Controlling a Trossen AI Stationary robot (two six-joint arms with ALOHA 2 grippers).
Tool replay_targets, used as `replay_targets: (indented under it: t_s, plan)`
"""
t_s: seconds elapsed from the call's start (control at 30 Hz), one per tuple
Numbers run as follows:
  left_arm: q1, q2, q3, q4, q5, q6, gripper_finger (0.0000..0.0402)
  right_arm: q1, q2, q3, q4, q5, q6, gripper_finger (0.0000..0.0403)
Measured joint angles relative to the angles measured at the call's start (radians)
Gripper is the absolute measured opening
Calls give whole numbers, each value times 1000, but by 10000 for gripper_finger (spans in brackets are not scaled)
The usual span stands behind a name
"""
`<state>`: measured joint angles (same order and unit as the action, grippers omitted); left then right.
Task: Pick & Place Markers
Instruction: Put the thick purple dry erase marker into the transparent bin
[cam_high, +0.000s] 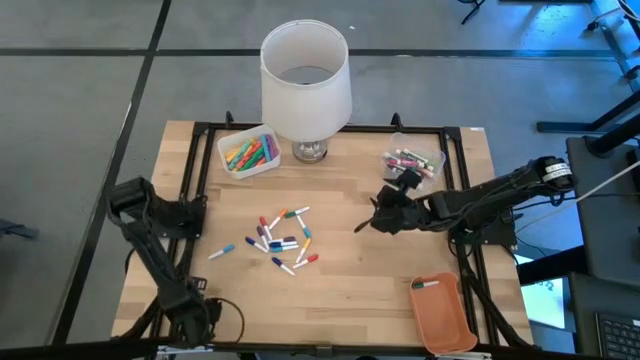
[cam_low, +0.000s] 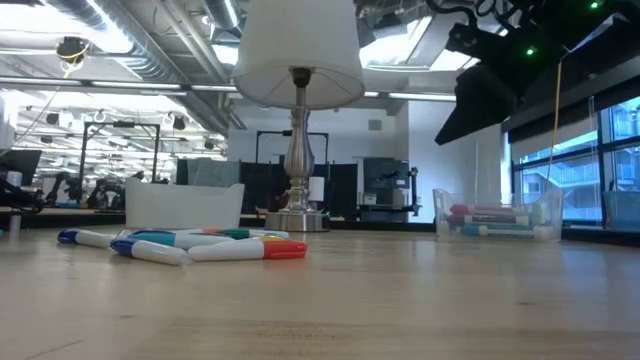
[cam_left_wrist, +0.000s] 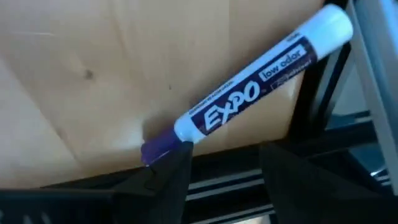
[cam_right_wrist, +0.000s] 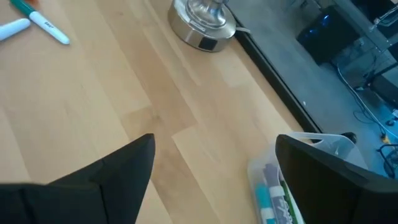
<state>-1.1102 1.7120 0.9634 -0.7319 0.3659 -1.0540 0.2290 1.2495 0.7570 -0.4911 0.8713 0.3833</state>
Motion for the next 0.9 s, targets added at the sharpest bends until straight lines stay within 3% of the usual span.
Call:
replay_targets:
  t_s: [0.17,0.4,0.53,0.7,0.9]
  plan:
    - [-8,65,0,0,-37,43,194,2,0,0,1,3,-2,332]
    - [12,96,3,-25,-46,59,168,5,0,0,-4,-5,1,332]
    - [33,88,1,-57,7,-118,148,6,0,0,-7,-9,9,332]
    - [35,32,-10,-143,-20,-328,129,10,0,0,-7,-10,30,332]
    - [30,-88,-7,-177,-69,-505,134,23,0,0,-15,-11,34,332]
